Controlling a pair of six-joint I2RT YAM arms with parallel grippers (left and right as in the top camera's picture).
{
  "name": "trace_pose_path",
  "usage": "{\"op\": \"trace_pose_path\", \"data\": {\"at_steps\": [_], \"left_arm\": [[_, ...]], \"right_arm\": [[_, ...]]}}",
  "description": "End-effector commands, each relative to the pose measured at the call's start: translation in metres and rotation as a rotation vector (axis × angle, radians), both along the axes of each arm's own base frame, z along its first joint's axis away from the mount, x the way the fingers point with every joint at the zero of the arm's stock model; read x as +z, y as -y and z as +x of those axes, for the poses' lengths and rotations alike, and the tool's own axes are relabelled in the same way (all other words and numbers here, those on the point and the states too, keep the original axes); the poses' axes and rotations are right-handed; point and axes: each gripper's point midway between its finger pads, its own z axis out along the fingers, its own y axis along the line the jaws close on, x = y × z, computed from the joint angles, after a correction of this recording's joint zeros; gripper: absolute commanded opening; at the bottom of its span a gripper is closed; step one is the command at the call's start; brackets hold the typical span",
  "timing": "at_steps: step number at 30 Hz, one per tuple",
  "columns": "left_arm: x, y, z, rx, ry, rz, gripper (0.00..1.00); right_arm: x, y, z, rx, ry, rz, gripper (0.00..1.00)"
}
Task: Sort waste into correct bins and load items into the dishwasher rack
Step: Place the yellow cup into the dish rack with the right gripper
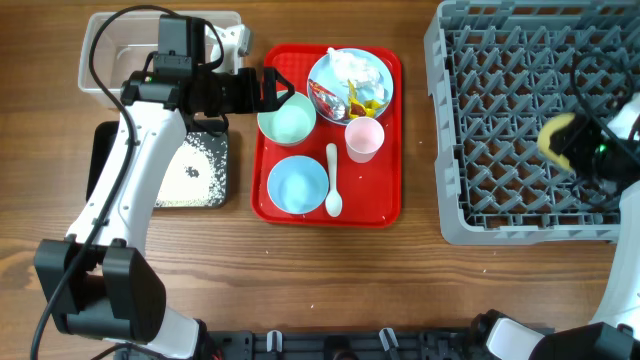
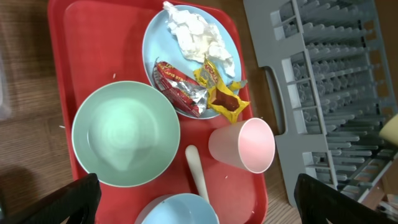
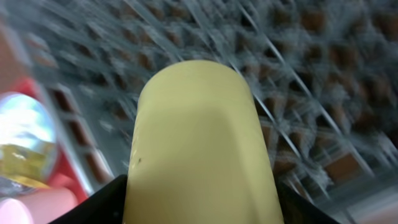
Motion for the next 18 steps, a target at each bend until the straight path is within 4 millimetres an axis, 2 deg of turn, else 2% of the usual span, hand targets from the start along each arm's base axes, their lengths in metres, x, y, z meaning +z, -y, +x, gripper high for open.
{"op": "trace_pose_path", "data": {"at_steps": [1,4,7,18], "left_arm": [[-0.003,-0.007,0.002,0.020,0.002,0.032,1.00],[-0.007,-0.009,0.002,0.030,-0.006,0.048,1.00],[-0.007,-0.009,0.002,0.030,-0.006,0.048,1.00],[-0.008,-0.009,0.001,0.030,-0.011,0.049,1.00]], "right_arm": [[0.001,0.017,-0.014,-0.062,-0.066,-0.083,0.40],[-0.006,0.009,-0.027,-0.054,-0.124,-0.051,0.40],[-0.013,0.007,-0.030,-0.050,-0.158,-0.033,0.39],[-0.061,-0.001,-0.006,0.021,-0.235,0.084,0.38]]}}
